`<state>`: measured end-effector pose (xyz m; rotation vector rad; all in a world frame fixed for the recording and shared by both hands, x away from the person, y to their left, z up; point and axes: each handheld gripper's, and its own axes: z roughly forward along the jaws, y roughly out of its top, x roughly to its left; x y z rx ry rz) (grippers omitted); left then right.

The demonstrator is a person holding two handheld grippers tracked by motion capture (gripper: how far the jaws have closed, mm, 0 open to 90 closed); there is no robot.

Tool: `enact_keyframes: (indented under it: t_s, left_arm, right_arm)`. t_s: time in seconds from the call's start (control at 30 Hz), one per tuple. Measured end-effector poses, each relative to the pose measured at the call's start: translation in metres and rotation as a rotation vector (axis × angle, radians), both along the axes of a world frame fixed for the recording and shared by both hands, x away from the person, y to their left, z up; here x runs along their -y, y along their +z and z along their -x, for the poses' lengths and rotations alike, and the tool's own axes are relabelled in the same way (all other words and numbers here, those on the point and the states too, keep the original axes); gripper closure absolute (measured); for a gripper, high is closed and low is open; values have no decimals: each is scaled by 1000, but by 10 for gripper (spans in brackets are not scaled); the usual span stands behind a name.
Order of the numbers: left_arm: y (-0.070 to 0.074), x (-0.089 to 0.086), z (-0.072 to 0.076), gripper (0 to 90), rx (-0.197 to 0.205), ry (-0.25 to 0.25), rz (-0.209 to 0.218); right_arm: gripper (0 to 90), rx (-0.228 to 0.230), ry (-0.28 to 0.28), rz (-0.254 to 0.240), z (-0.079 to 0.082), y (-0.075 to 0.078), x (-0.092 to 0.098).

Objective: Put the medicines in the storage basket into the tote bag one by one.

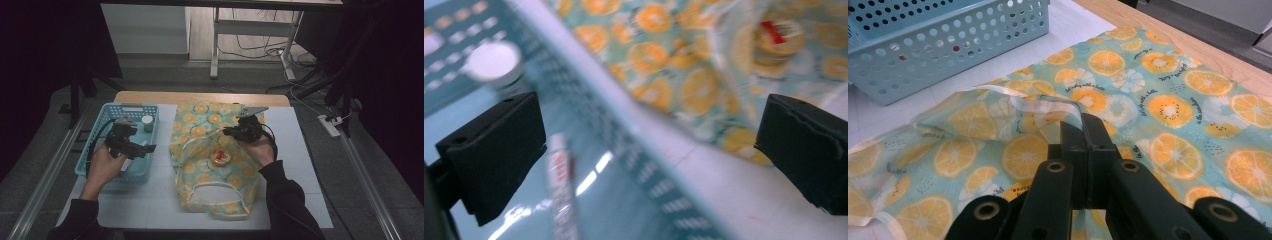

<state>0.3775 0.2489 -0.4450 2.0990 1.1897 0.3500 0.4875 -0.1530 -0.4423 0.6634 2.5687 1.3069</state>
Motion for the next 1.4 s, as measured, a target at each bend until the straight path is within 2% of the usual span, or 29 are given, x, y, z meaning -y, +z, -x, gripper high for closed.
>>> enact_keyframes:
  t_s: [0.13, 0.27, 0.5, 0.63, 0.83, 0.93, 1.13, 1.3, 1.4]
  left_arm:
    - [-8, -14, -3, 0, -18, 31, -25]
    - [-17, -26, -7, 0, -30, 49, -24]
    - [-34, -36, -18, 0, -72, 74, -54]
    - [-43, -37, -24, 0, -110, 68, -66]
    - [-51, -31, -31, 0, -184, 26, -131]
    - [-54, -31, -33, 1, -215, 26, -131]
    - [-60, -29, -36, 80, -262, 50, -183]
    - [-64, -23, -37, 228, -293, 41, -245]
    - [-66, -23, -38, 357, -311, 36, -242]
  right_arm:
    - [900, 1, 1, 1, 0, 0, 0]
    - [900, 3, 2, 2, 0, 0, -1]
    - [900, 3, 3, 0, 0, 0, -1]
    - [900, 4, 5, 2, 1, 0, -2]
    - [900, 4, 6, 3, 1, 0, -2]
    - [900, 4, 7, 2, 1, 0, -2]
    - [899, 6, 7, 3, 2, 0, -3]
    - [899, 6, 9, 4, 2, 0, -3]
    - [899, 7, 10, 5, 2, 0, -3]
